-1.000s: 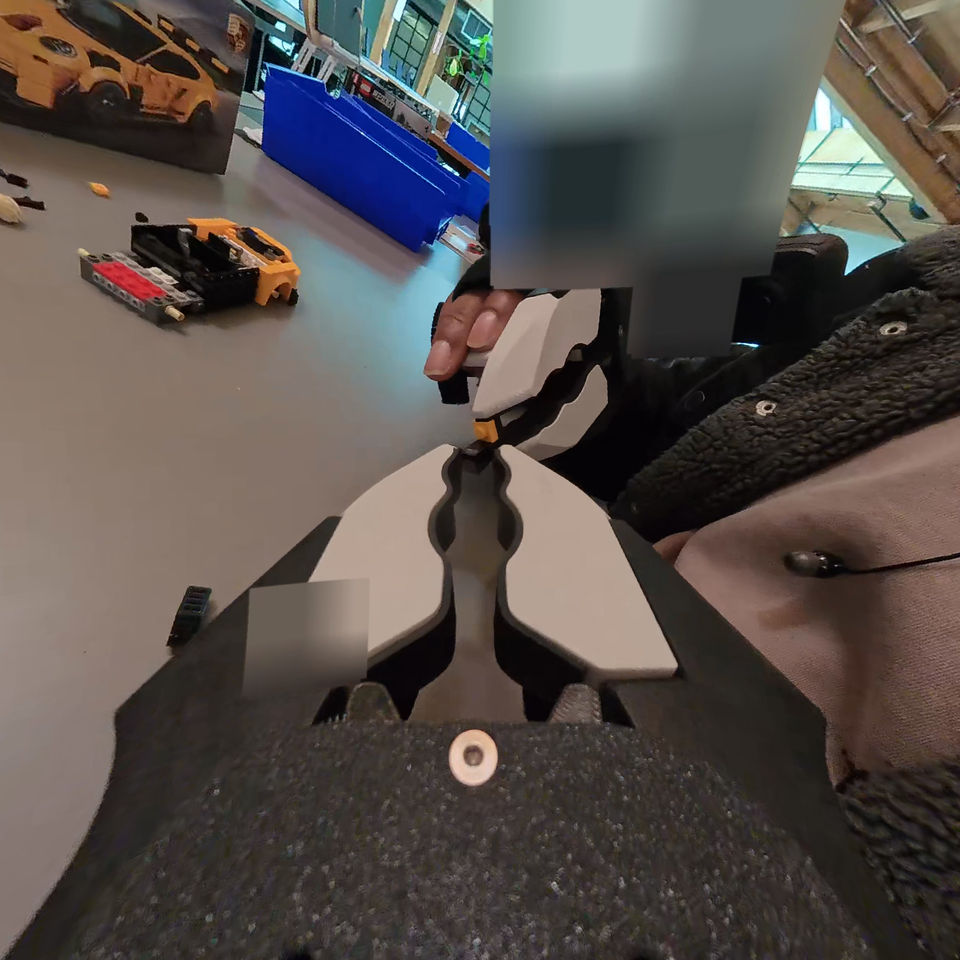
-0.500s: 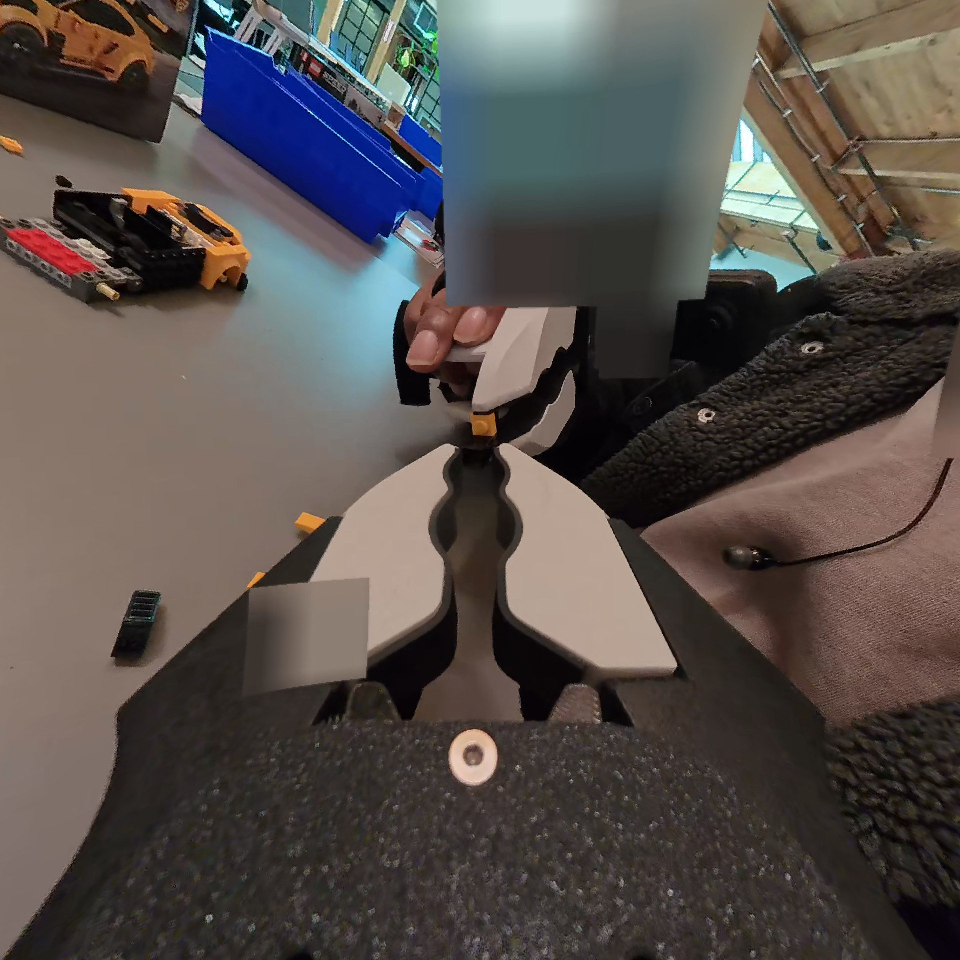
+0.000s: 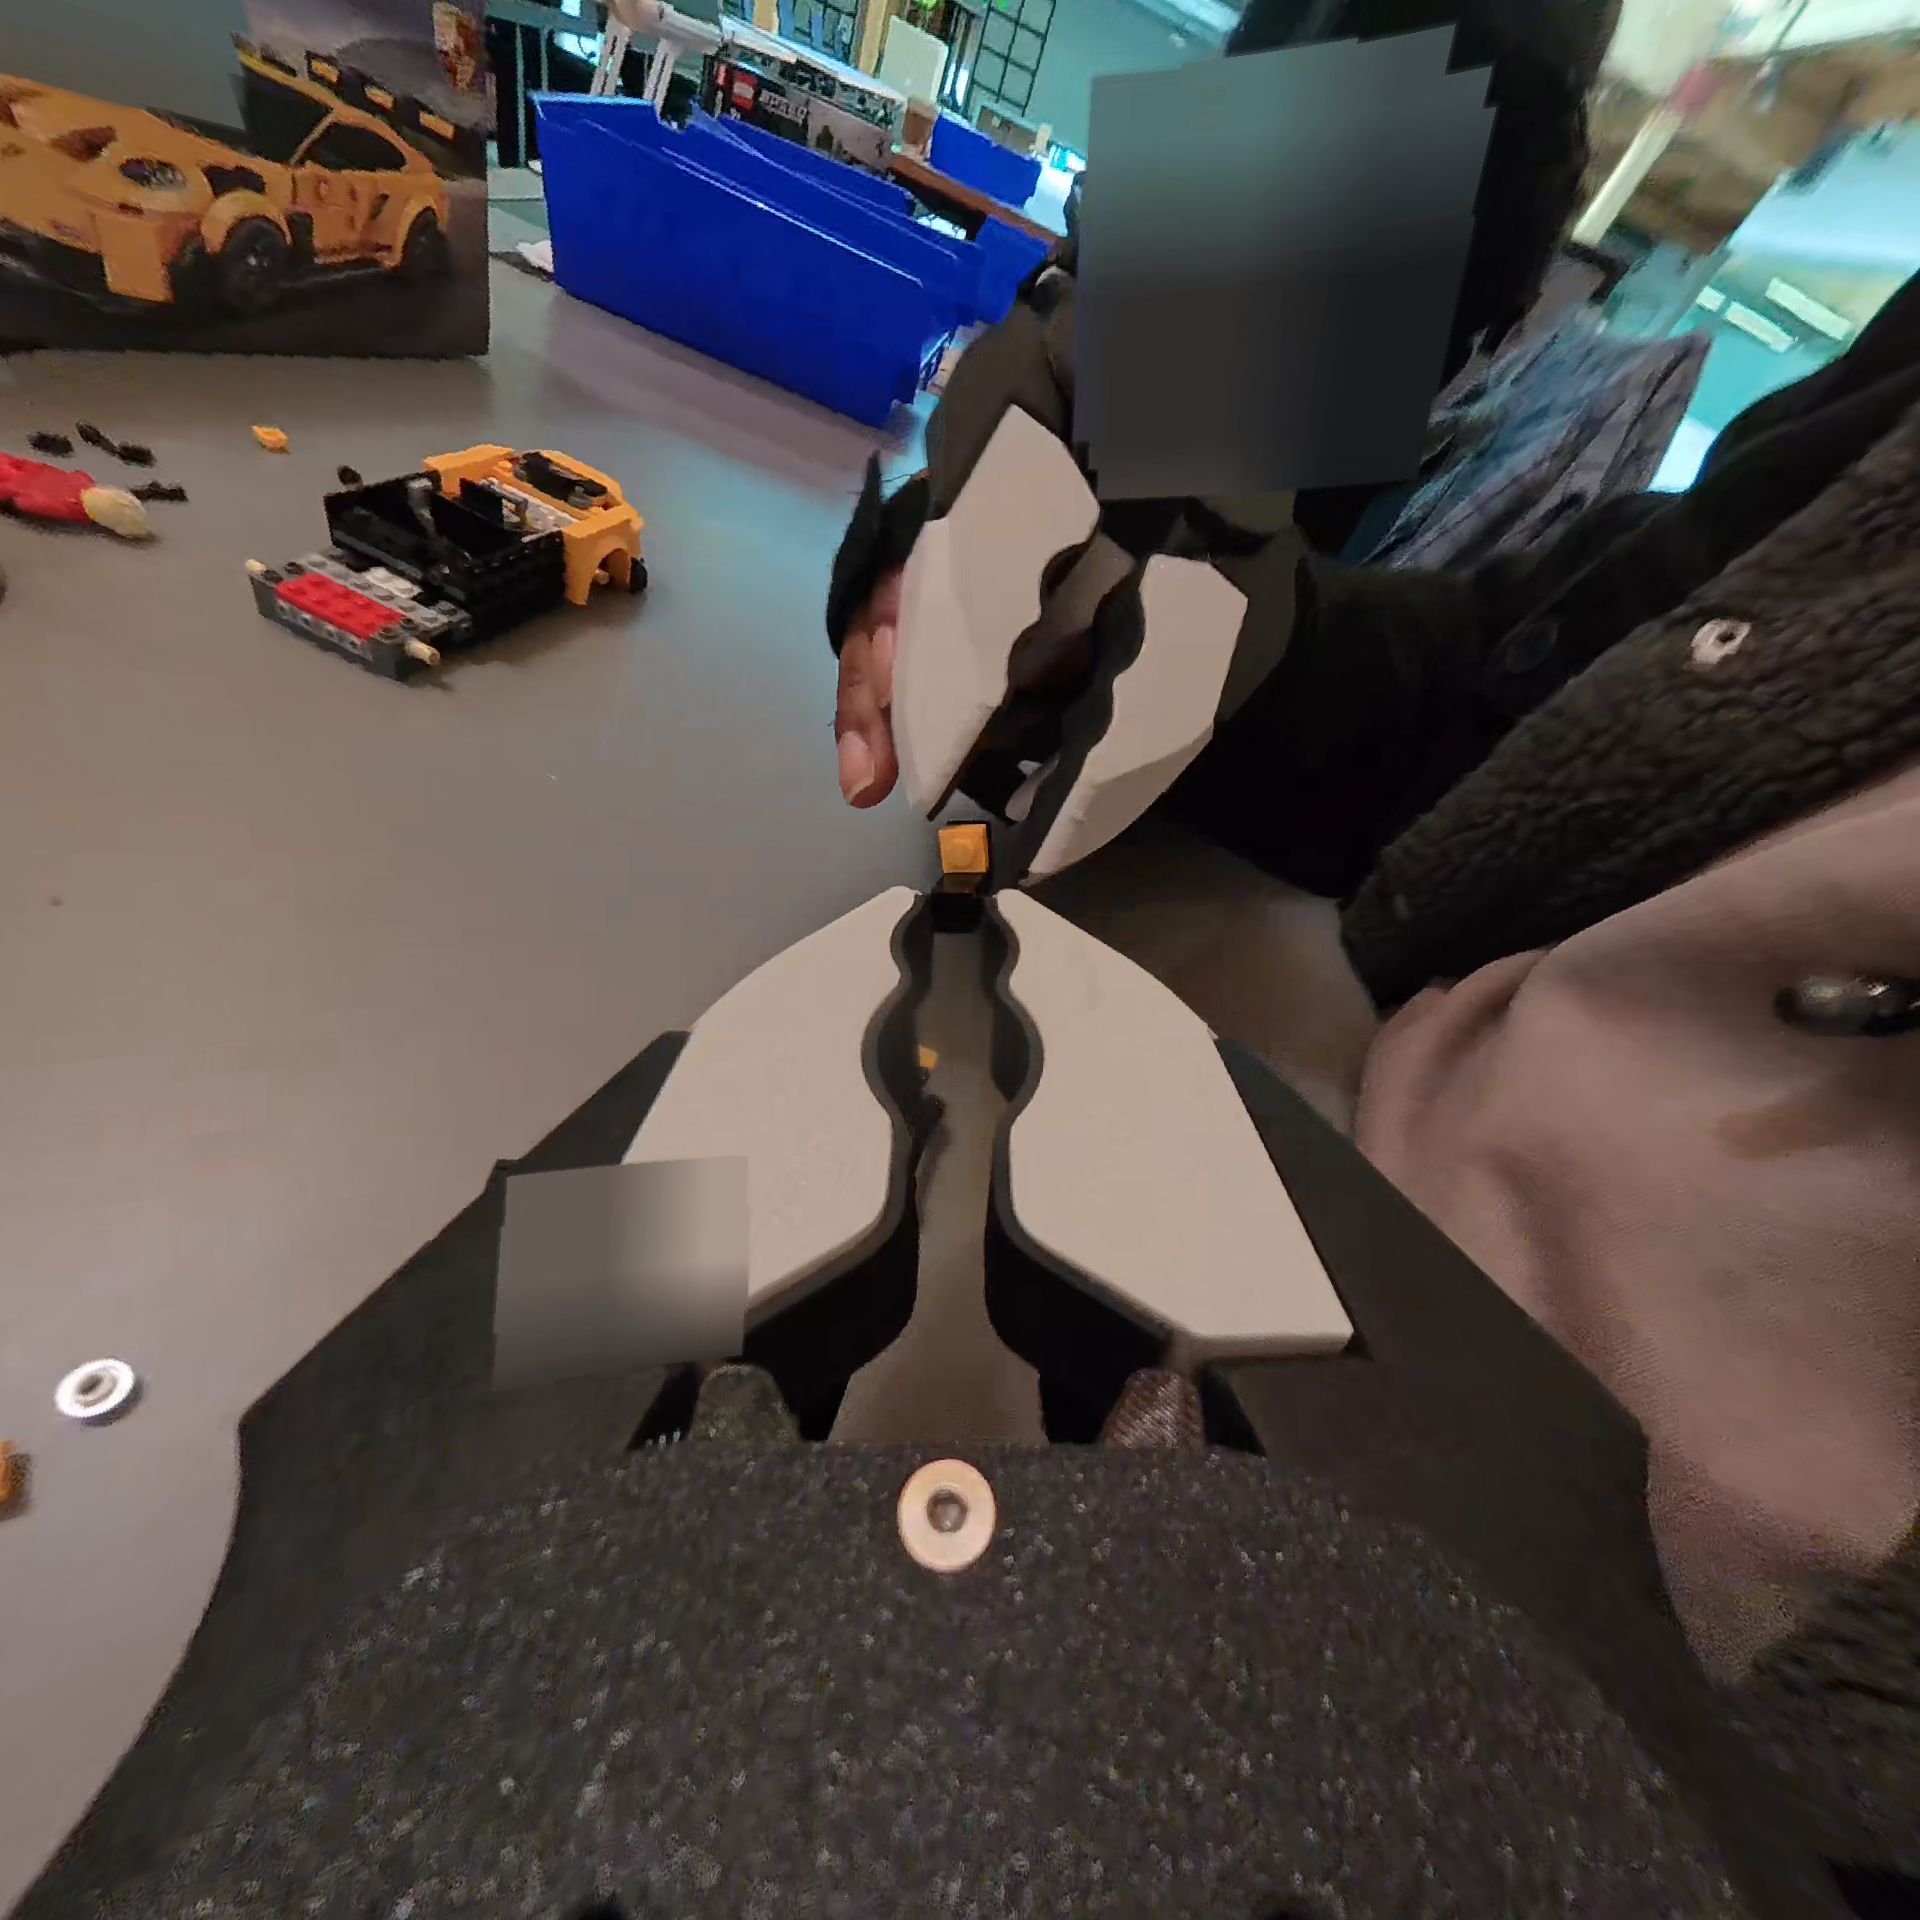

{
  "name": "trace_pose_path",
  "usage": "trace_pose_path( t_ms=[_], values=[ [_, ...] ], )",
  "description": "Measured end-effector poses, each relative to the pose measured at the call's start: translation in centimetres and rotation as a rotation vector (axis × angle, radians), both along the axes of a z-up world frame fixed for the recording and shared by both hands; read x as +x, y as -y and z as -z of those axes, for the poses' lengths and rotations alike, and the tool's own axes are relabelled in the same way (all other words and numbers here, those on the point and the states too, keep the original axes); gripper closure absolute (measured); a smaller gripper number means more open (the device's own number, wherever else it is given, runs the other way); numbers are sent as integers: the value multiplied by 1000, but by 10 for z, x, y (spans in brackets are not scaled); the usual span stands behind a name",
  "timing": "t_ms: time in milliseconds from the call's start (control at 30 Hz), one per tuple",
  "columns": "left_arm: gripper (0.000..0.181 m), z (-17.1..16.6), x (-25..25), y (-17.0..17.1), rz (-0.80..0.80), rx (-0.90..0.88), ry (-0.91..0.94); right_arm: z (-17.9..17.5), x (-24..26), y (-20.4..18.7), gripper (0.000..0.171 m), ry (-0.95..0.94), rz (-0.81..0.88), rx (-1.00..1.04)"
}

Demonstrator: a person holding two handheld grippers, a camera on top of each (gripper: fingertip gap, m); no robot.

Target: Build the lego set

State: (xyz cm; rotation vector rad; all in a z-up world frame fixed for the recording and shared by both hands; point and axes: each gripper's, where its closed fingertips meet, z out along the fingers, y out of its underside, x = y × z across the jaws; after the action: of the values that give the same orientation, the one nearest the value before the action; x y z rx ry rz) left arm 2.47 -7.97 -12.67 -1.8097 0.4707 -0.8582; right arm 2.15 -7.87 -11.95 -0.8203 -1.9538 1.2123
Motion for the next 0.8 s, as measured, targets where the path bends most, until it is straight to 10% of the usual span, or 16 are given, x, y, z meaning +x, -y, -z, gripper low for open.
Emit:
trace_pose_path(
  t_ms=[267,467,800],
  values=[
    [174,-2,0,0,-25,144,-165,5,0,-1,162,91,3,-65],
    [166,-10,-73,-13,-292,161,-308,53,-2,-99,163,311,384,170],
    [162,72,-88,-12,-264,-123,-635,88,6,-124,158,496,479,167]
  ],
)
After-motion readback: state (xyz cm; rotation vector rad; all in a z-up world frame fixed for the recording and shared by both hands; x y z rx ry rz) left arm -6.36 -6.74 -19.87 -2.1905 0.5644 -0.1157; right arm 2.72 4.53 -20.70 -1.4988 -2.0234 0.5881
